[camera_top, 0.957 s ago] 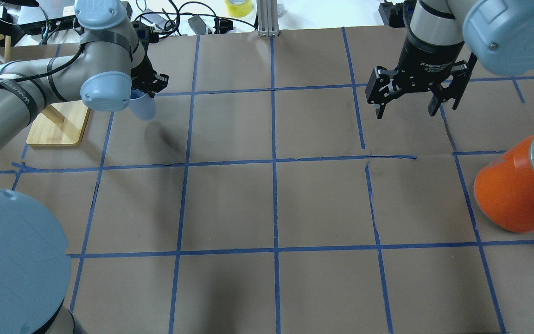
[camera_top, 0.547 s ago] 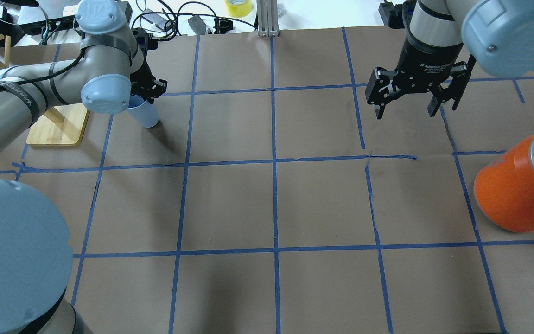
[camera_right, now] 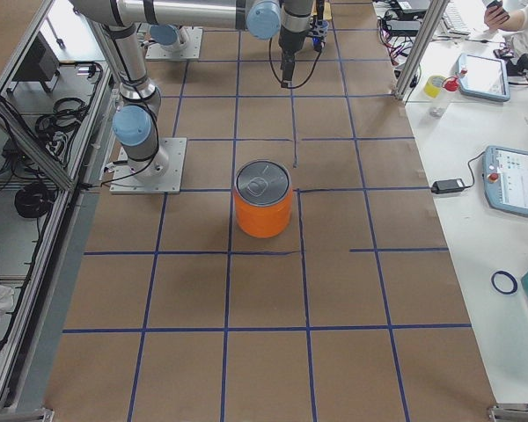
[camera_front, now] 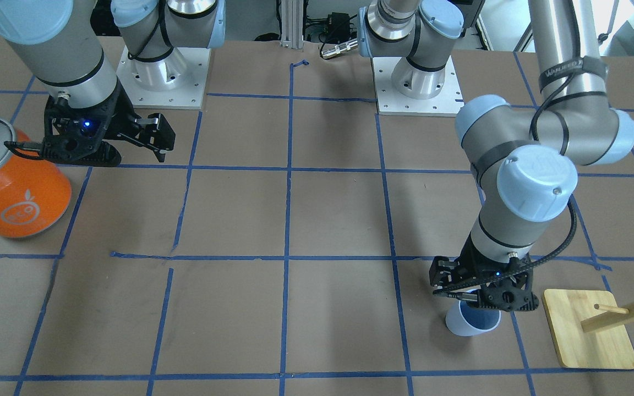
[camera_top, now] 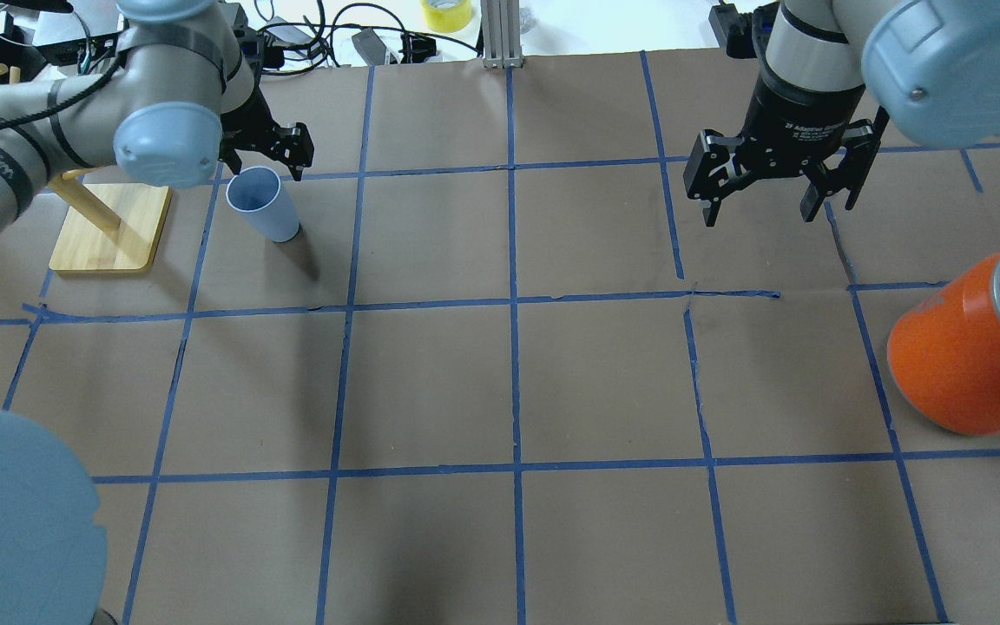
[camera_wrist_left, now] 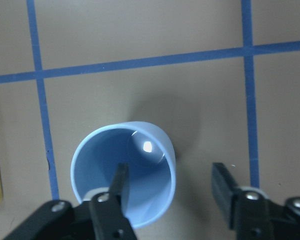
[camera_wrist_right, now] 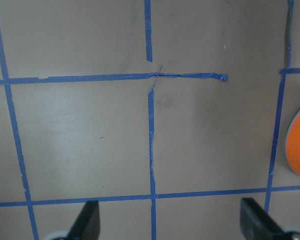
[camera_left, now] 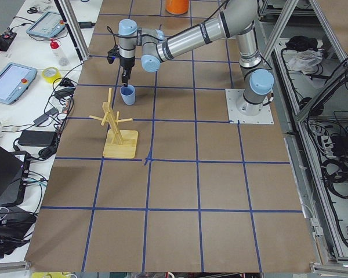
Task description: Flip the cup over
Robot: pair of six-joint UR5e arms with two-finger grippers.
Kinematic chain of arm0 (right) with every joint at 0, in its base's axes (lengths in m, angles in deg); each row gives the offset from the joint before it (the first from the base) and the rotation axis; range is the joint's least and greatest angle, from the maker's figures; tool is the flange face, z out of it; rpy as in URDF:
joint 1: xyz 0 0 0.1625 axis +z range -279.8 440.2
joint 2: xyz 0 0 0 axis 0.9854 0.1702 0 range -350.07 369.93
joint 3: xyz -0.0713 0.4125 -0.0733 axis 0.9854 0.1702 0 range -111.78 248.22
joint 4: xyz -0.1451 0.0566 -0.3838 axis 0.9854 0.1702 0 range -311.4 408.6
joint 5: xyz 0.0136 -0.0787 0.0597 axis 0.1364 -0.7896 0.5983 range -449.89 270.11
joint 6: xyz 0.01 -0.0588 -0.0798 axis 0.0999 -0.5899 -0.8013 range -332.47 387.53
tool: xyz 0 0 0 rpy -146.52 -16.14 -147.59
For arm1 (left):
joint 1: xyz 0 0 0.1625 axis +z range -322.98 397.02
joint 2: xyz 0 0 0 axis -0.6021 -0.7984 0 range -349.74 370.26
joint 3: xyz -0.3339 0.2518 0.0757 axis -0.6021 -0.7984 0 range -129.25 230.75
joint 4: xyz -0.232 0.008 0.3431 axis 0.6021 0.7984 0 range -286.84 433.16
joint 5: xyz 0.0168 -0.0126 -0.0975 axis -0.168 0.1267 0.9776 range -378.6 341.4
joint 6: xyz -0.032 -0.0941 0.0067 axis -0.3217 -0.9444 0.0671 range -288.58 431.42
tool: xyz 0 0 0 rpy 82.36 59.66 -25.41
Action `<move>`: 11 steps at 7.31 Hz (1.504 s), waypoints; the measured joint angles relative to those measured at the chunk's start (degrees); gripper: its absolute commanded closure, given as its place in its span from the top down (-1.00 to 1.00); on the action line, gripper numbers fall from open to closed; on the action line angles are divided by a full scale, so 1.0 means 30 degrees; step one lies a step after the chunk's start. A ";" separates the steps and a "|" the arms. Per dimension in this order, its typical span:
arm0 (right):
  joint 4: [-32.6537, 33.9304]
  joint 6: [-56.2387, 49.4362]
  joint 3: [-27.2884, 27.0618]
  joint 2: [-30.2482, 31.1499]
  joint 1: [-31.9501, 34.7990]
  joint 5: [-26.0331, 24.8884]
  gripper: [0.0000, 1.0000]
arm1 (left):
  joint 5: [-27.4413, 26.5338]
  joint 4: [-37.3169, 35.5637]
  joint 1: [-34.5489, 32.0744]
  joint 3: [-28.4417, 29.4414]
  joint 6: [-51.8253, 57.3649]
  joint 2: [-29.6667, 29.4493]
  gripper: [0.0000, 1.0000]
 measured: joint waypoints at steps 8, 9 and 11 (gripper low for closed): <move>-0.0063 -0.0011 -0.0007 0.0096 0.0005 -0.0019 1.00 | 0.1347 0.8242 -0.2342 -0.0148 -0.2994 0.6844 0.86; -0.0158 -0.0028 0.0005 0.0305 0.0006 -0.0008 1.00 | 0.1339 0.7042 -0.2361 -0.0670 -0.2983 0.6940 1.00; -0.0236 -0.0039 0.0015 0.0717 0.0005 0.0040 1.00 | 0.1439 0.5407 -0.2374 -0.1222 -0.2942 0.7007 1.00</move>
